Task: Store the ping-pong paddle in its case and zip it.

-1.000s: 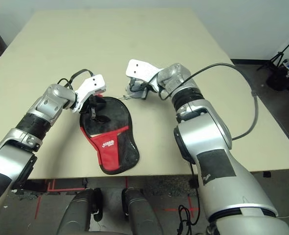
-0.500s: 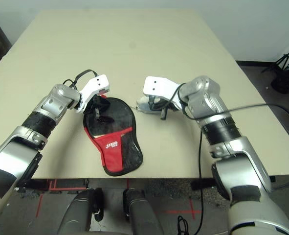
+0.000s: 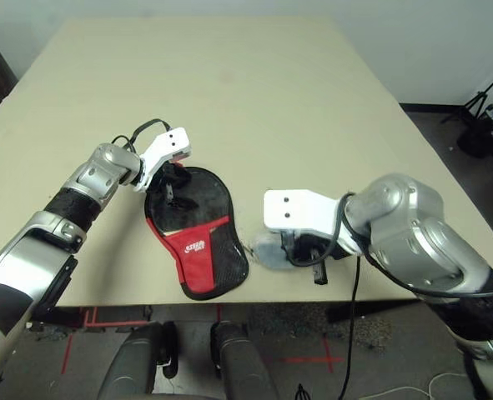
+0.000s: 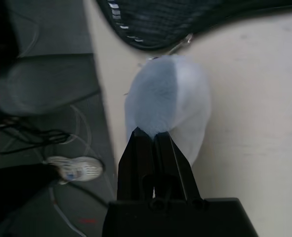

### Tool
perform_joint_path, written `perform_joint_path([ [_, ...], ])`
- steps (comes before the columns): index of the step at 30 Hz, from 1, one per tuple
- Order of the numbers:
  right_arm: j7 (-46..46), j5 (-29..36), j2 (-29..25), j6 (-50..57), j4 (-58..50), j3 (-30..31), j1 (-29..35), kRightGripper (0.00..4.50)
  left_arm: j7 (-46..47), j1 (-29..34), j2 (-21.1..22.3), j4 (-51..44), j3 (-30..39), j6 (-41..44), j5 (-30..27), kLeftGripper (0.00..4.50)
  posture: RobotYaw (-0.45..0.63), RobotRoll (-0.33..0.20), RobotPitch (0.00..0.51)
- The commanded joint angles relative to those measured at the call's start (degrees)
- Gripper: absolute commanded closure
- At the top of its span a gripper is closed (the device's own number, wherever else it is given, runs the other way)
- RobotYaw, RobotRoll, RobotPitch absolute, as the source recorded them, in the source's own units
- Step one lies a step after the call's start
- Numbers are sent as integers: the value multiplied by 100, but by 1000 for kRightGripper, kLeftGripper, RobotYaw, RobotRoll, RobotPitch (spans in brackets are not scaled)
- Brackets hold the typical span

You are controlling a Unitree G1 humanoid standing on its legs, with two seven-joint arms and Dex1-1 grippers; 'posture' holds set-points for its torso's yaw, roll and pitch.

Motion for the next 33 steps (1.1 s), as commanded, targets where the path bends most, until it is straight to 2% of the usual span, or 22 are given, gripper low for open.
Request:
perform_joint_path([
  [1,-51,412,-193,185,-261,-55,67,4464,66,107,-86,258,-141,-15,184,0,-242,0,166],
  [6,-310,705,-195,304,-72,-58,1,4464,88,110,-92,272,-79,-70,177,0,-240,0,161],
  [7,-369,765,-169,338,16,-75,-22,4248,87,122,-75,236,-59,-70,168,0,-236,0,159],
  [10,-622,1140,145,675,462,-382,-206,3441,-104,234,74,-237,211,227,-128,0,-226,0,160],
  [11,-697,1259,220,773,586,-481,-261,3028,-165,274,101,-411,311,381,-243,0,-220,0,161],
  [13,-746,1652,333,1272,1071,-905,-502,2324,-382,481,277,-1273,742,1173,-777,0,-200,0,165],
  [16,-678,2141,146,1683,1634,-1337,-755,1469,-496,808,594,-2390,1130,2155,-1320,0,-178,0,172],
  [19,-998,2374,249,1915,2341,-1818,-1113,547,-244,1044,872,-3053,1555,2779,-1687,0,-157,0,177],
  [21,-1444,2350,493,1903,2879,-2156,-1312,21,191,1151,957,-3156,1960,2752,-1810,0,-144,0,180],
  [25,-2589,1996,1191,1140,3840,-2682,-1228,21,1320,1343,896,-2933,2686,2176,-1864,0,-126,0,185],
  [28,-3734,1697,2037,247,4495,-3116,-1074,21,1888,1688,863,-2713,3061,1343,-1844,0,-123,0,188],
  [33,-5536,1281,3287,-2200,5889,-3762,-898,21,2890,2186,740,-2080,3527,-176,-1804,0,-117,0,197],
])
